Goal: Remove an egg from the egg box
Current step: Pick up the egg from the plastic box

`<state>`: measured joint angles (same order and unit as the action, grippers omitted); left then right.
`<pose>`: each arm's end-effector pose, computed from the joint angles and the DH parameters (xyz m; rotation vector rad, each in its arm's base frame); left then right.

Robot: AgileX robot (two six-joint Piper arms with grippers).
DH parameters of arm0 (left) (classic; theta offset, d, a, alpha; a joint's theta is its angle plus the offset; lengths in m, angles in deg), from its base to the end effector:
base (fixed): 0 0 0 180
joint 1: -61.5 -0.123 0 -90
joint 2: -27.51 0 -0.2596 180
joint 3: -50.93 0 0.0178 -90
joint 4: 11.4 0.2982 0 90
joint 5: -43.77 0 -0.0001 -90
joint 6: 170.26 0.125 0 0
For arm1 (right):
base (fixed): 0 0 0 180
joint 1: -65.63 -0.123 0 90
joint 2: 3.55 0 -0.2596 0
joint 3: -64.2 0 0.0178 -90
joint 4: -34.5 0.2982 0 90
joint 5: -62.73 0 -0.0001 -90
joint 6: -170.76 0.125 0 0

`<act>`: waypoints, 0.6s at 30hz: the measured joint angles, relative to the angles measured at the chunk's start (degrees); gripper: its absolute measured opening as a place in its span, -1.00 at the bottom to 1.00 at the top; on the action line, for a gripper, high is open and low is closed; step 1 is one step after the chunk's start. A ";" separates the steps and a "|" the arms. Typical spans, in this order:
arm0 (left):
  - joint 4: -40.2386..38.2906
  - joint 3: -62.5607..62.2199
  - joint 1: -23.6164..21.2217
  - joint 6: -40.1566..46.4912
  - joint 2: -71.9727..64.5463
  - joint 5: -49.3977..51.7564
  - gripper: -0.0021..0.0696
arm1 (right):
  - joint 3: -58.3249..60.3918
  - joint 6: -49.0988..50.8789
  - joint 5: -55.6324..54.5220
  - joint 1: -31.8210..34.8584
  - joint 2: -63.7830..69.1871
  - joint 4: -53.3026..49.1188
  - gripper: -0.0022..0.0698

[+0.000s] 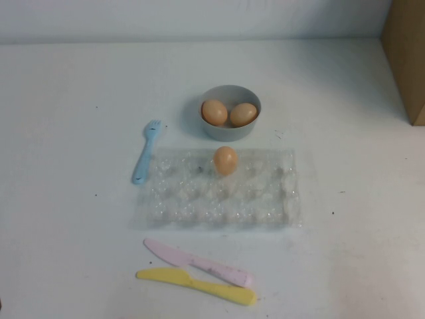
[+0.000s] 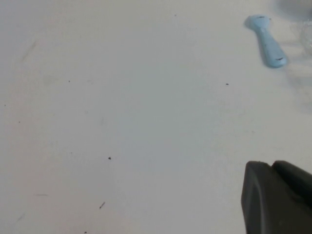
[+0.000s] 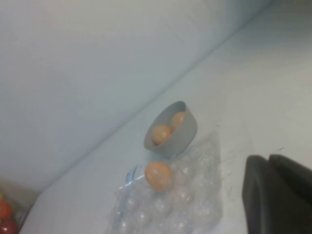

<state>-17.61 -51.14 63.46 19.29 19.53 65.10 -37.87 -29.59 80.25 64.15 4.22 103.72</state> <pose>0.1582 -0.0103 0.1612 0.1204 1.8656 -0.0151 0.1577 0.0394 0.1938 0.4449 1.6206 0.8883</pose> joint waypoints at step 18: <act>0.00 0.00 0.00 0.00 0.00 0.00 -0.95 | -31.21 -3.37 19.91 0.00 29.31 -30.45 -0.99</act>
<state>-17.61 -51.14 63.46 19.29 19.53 65.10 -69.08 -32.96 100.16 64.15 33.53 73.27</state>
